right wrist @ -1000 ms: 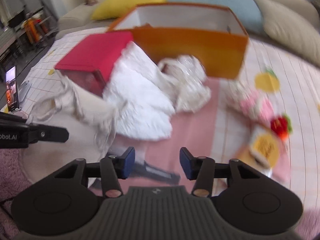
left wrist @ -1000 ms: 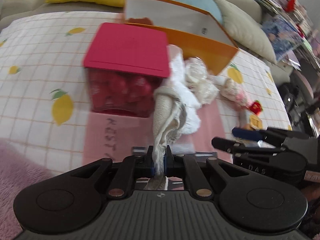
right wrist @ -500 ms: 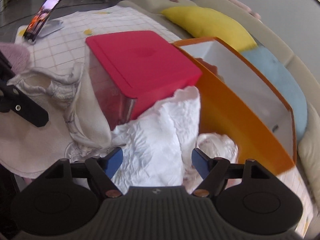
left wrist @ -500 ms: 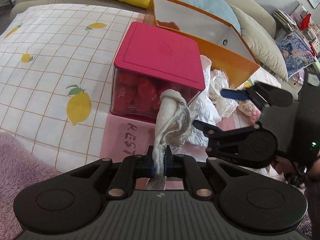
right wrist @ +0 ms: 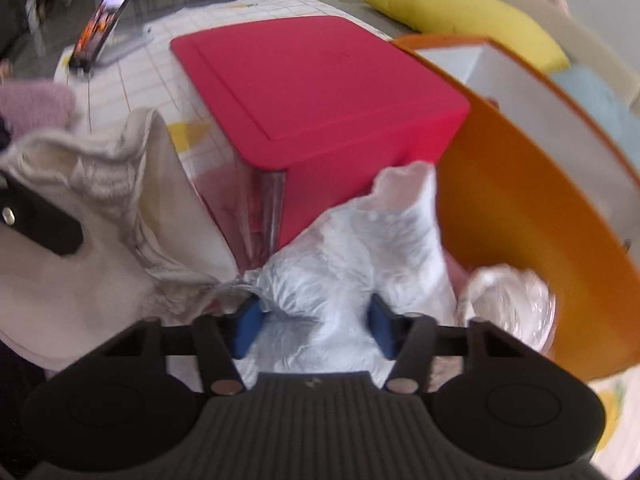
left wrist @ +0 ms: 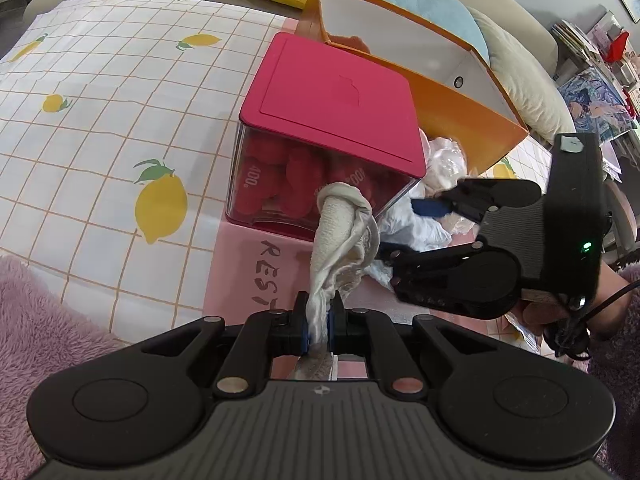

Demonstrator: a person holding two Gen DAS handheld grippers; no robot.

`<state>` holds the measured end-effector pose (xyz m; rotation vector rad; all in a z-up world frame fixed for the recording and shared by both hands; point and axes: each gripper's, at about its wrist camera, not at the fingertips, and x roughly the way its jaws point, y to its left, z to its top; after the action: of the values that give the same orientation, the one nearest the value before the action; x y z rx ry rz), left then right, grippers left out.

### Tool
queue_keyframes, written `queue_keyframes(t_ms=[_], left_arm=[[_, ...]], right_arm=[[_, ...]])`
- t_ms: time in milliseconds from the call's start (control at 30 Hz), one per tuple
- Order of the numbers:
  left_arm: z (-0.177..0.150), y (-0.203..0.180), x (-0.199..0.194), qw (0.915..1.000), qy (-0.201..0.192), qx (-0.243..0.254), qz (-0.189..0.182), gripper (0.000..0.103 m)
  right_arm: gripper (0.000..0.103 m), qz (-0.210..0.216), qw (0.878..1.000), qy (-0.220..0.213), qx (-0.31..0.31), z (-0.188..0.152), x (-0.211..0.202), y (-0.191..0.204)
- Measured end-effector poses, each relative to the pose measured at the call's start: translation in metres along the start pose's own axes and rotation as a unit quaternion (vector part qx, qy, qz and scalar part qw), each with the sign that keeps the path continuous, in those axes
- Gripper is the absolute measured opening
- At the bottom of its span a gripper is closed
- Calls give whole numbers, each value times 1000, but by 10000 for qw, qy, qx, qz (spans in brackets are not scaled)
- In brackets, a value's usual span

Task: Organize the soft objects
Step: 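Carry the bib and white cloth into the orange box and open both tools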

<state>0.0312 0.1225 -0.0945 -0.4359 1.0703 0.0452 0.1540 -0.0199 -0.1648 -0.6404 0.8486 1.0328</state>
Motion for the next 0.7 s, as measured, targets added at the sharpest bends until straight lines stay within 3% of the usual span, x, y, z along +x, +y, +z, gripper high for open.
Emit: queue_keyframes(t_ms=[67, 167, 333, 467, 700], left_arm=[[0, 0, 0, 10000, -9, -10, -15, 9], [0, -1, -2, 10000, -29, 14, -40, 9], [-1, -4, -7, 9999, -90, 62, -90, 9], [1, -10, -21, 9991, -198, 199, -332, 9], [18, -26, -69, 9920, -692, 703, -785, 9]], right_arm=[[26, 54, 9999, -43, 134, -3, -7, -1], [19, 22, 9993, -214, 303, -10, -27, 0], [18, 170, 9920, -638, 1077, -25, -66, -11], [18, 369, 9804, -903, 1712, -34, -92, -21], [18, 126, 9803, -1070, 1655, -19, -146, -28]])
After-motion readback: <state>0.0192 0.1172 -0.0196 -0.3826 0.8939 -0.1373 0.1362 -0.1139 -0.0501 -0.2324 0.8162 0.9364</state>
